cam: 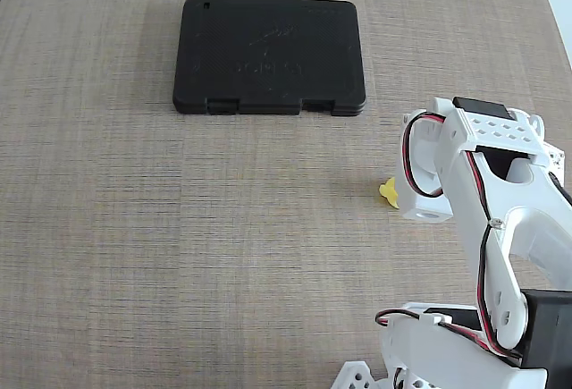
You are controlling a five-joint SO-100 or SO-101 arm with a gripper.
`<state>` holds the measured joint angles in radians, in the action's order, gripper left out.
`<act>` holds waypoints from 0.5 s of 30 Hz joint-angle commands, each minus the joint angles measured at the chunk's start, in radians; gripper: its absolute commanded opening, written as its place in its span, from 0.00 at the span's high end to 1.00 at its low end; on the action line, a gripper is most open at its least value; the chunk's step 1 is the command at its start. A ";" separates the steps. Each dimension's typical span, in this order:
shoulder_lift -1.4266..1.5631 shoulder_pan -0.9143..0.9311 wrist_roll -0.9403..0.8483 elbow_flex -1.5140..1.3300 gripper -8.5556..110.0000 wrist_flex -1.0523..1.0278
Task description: Grasp a duck and put it on the black surface.
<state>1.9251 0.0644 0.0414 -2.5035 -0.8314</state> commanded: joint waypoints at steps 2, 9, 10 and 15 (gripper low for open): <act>0.012 0.005 -0.008 0.014 0.91 -0.008; 0.118 -0.009 -0.008 0.114 0.91 -0.054; 0.143 -0.012 -0.008 0.146 0.91 -0.084; 0.172 -0.132 0.005 0.443 0.91 -0.291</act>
<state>2.0187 -0.0015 0.0368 -2.2550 -1.0262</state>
